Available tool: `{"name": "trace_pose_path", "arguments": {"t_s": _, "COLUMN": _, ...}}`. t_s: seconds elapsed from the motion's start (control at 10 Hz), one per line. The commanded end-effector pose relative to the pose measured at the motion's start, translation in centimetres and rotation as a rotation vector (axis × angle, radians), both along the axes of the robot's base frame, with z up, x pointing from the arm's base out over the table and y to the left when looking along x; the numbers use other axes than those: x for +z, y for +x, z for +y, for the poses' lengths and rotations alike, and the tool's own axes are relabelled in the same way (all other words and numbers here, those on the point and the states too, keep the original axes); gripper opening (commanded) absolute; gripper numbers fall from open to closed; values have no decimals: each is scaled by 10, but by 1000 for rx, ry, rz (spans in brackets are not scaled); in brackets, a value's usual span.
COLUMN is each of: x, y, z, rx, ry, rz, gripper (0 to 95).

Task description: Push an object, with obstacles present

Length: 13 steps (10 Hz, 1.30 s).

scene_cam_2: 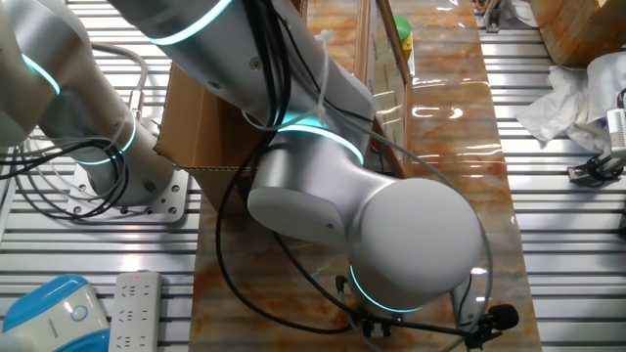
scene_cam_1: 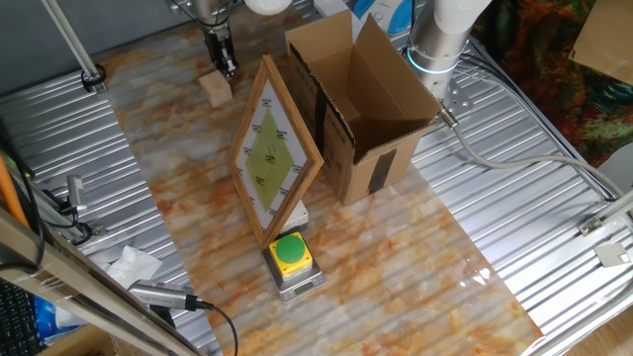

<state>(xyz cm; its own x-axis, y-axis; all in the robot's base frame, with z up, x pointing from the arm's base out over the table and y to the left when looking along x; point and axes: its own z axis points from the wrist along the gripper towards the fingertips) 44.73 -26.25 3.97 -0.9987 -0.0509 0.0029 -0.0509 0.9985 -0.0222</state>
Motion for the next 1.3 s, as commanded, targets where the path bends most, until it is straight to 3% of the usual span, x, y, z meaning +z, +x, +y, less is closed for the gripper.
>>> {"name": "trace_pose_path", "arguments": {"t_s": 0.1, "x": 0, "y": 1, "z": -1, "rx": 4, "ry": 3, "rz": 6, "gripper": 0}}
{"name": "trace_pose_path", "arguments": {"t_s": 0.5, "x": 0, "y": 1, "z": -1, "rx": -14, "ry": -6, "rz": 29, "gripper": 0}}
{"name": "trace_pose_path", "arguments": {"t_s": 1.0, "x": 0, "y": 1, "z": -1, "rx": -19, "ry": -53, "rz": 59, "gripper": 0}}
{"name": "trace_pose_path", "arguments": {"t_s": 1.3, "x": 0, "y": 1, "z": -1, "rx": -15, "ry": -52, "rz": 58, "gripper": 0}}
